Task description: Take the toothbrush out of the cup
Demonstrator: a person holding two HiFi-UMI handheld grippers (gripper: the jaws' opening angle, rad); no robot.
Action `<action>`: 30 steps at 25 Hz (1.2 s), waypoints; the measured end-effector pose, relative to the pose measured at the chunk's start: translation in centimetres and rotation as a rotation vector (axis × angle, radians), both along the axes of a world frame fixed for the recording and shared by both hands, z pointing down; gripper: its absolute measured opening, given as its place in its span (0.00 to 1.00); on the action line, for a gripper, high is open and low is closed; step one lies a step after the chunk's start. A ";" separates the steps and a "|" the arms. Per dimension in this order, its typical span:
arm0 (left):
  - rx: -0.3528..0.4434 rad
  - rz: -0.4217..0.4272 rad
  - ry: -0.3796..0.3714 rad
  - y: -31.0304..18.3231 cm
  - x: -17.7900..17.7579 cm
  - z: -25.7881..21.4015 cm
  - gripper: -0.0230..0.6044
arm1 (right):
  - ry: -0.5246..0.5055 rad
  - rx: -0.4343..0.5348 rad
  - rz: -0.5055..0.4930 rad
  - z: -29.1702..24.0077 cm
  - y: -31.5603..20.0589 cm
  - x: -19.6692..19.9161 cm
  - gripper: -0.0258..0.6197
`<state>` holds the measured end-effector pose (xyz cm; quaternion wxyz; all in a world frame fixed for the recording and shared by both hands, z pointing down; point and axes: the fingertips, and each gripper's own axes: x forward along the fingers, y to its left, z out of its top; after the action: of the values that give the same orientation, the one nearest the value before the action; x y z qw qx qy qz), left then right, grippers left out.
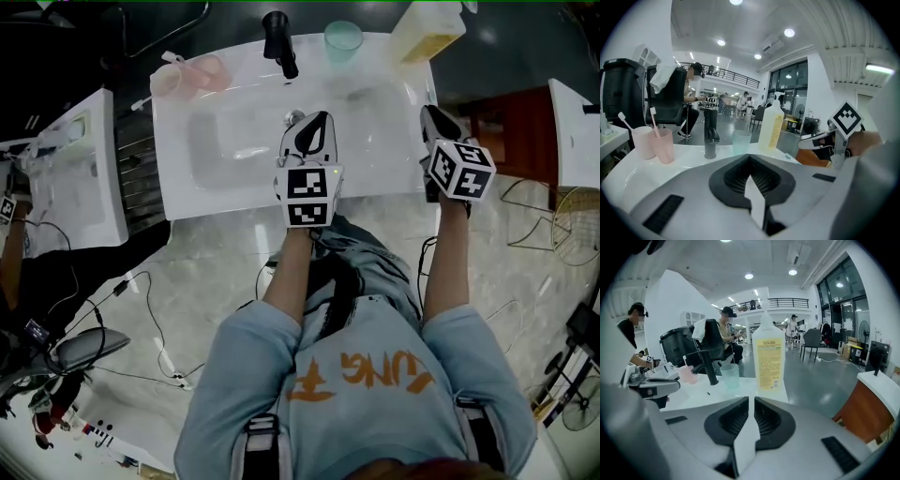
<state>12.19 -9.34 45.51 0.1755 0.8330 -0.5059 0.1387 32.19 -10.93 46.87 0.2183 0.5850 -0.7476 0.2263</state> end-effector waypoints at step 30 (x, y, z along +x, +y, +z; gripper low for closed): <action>0.098 -0.363 -0.037 0.8 -20.1 -4.9 0.05 | -0.096 0.221 -0.485 -10.0 -4.2 -27.1 0.12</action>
<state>-7.93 -8.54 40.58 0.1473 0.7330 -0.6572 0.0954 5.08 -15.17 36.84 0.1653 0.3977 -0.8955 0.1121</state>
